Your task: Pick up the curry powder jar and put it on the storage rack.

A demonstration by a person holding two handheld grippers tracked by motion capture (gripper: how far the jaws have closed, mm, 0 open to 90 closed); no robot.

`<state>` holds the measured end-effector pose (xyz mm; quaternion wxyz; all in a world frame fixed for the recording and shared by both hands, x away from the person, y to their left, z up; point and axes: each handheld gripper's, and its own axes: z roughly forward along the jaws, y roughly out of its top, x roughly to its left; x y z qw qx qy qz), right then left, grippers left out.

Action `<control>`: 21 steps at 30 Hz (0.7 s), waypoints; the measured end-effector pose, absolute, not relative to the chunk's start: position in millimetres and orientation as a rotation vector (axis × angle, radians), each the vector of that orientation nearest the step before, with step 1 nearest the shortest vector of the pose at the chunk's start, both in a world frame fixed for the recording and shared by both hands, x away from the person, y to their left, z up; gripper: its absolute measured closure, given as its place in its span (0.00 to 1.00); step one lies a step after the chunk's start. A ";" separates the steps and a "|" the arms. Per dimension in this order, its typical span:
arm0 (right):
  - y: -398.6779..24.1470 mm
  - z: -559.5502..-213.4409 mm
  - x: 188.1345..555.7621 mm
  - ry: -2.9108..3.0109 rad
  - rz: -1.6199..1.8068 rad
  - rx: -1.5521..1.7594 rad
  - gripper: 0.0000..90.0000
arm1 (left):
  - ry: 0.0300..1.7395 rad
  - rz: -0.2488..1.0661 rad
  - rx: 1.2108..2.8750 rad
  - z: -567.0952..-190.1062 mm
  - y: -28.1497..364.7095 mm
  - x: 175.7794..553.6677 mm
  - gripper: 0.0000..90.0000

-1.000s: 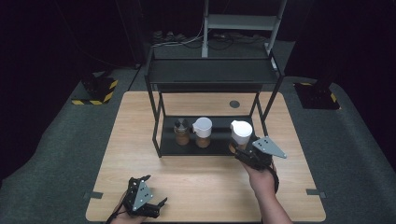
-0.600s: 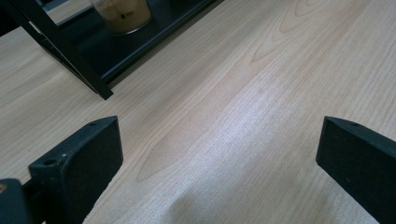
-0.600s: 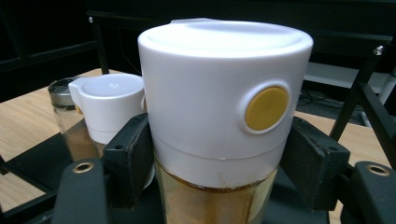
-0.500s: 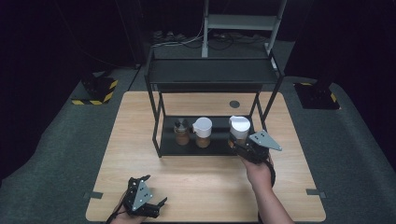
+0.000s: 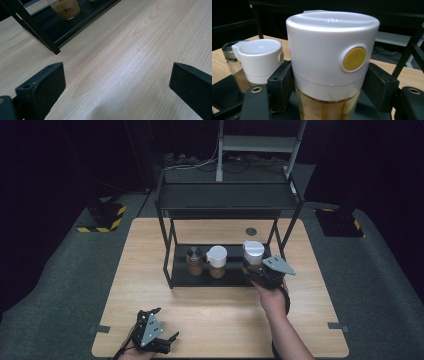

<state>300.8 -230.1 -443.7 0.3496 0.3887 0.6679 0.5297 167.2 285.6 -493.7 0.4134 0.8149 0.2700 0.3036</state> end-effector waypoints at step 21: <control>-213.6 -450.7 322.3 1.742 1.320 1.036 0.34 | 0.674 0.761 2.040 -494.4 287.6 166.5 0.01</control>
